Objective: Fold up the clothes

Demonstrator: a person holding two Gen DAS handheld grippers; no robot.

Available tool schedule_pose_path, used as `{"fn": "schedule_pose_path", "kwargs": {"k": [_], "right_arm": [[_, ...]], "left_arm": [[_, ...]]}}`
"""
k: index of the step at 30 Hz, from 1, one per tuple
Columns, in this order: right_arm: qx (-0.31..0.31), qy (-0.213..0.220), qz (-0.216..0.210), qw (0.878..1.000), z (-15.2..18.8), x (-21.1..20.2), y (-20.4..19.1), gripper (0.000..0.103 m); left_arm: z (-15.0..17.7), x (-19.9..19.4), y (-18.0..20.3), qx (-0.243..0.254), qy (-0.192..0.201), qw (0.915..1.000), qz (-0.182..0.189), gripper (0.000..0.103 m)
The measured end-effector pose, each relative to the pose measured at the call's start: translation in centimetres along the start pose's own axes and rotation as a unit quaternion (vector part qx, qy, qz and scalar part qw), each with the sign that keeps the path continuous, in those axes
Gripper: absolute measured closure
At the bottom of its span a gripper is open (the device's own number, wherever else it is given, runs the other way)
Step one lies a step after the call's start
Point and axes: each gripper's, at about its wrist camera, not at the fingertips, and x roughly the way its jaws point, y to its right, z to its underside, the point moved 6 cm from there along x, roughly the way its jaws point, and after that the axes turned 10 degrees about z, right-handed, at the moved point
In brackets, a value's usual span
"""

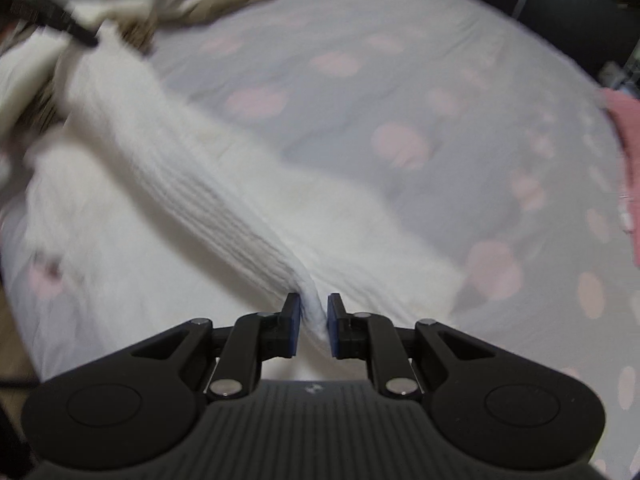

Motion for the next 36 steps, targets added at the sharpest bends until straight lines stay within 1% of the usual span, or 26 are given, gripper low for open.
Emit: {"fn": "schedule_pose_path", "kwargs": {"k": [1,2,4,7,9,11,12,16,19,21,22,23,25,26,27,29,30,31,32,34,36], "right_arm": [[0.009,0.013,0.009,1.000,-0.4,-0.2,0.3,0.080],[0.016,0.023,0.017,0.999,-0.7,-0.4,0.6,0.079],[0.028,0.036,0.038,0.998,-1.1,-0.7,1.2,0.078],[0.050,0.040,0.075,0.995,-1.0,-0.8,2.5,0.077],[0.066,0.033,0.091,0.993,-0.8,-0.6,3.2,0.077],[0.085,0.026,0.094,0.992,-0.6,-0.3,3.9,0.077],[0.094,0.024,0.095,0.991,-0.6,-0.2,4.2,0.077],[0.121,0.025,0.087,0.989,-0.6,0.1,4.7,0.077],[0.128,0.022,0.077,0.989,-0.8,0.4,4.6,0.077],[0.123,0.017,0.082,0.989,-0.9,0.6,4.6,0.076],[0.122,0.016,0.085,0.989,-0.9,0.6,4.7,0.075],[0.123,0.015,0.086,0.989,-0.9,0.6,4.7,0.075],[0.127,0.013,0.085,0.988,-0.9,0.6,4.9,0.075],[0.128,0.012,0.086,0.988,-0.8,0.6,4.9,0.074],[0.129,0.010,0.087,0.988,-0.7,0.6,5.0,0.074],[0.131,0.005,0.088,0.987,-0.5,0.7,5.1,0.074],[0.132,0.002,0.089,0.987,-0.4,0.7,5.2,0.074],[0.133,0.000,0.089,0.987,-0.4,0.8,5.3,0.074],[0.134,-0.002,0.089,0.987,-0.3,0.8,5.3,0.074],[0.134,-0.006,0.090,0.987,-0.1,0.7,5.4,0.074],[0.135,-0.010,0.092,0.987,0.1,0.7,5.5,0.073]], "left_arm": [[-0.1,0.0,-0.3,-0.003,0.006,0.9999,-0.011,0.094],[-0.1,0.0,-0.8,-0.007,0.012,0.9997,-0.021,0.094],[-0.3,0.4,-1.7,-0.019,0.026,0.9986,-0.043,0.094],[-0.5,1.0,-3.1,-0.036,0.041,0.9958,-0.073,0.094],[-0.4,1.6,-3.6,-0.038,0.035,0.9954,-0.081,0.093],[-0.2,2.1,-3.6,-0.032,0.019,0.9951,-0.092,0.089],[0.0,2.3,-3.6,-0.030,0.013,0.9948,-0.097,0.089],[0.3,2.6,-2.9,-0.022,0.006,0.9964,-0.082,0.088],[0.4,3.0,-3.0,-0.025,0.007,0.9963,-0.082,0.078],[0.6,3.6,-3.5,-0.034,0.000,0.9953,-0.091,0.061],[0.8,4.0,-3.8,-0.043,-0.005,0.9947,-0.093,0.058],[1.1,4.3,-4.1,-0.054,-0.008,0.9945,-0.089,0.056],[1.5,5.0,-4.6,-0.073,-0.011,0.9939,-0.082,0.056],[1.6,5.1,-4.7,-0.073,-0.007,0.9937,-0.085,0.059],[1.6,5.2,-4.8,-0.073,-0.002,0.9935,-0.087,0.069],[1.5,5.2,-4.8,-0.068,0.008,0.9935,-0.092,0.085],[1.3,5.0,-4.6,-0.062,0.018,0.9940,-0.088,0.090],[1.0,4.7,-4.3,-0.057,0.026,0.9947,-0.081,0.093],[0.7,4.4,-3.9,-0.053,0.034,0.9953,-0.073,0.098],[0.1,3.7,-3.0,-0.047,0.047,0.9963,-0.054,0.101],[-0.3,3.2,-1.9,-0.040,0.052,0.9974,-0.030,0.103]]}}
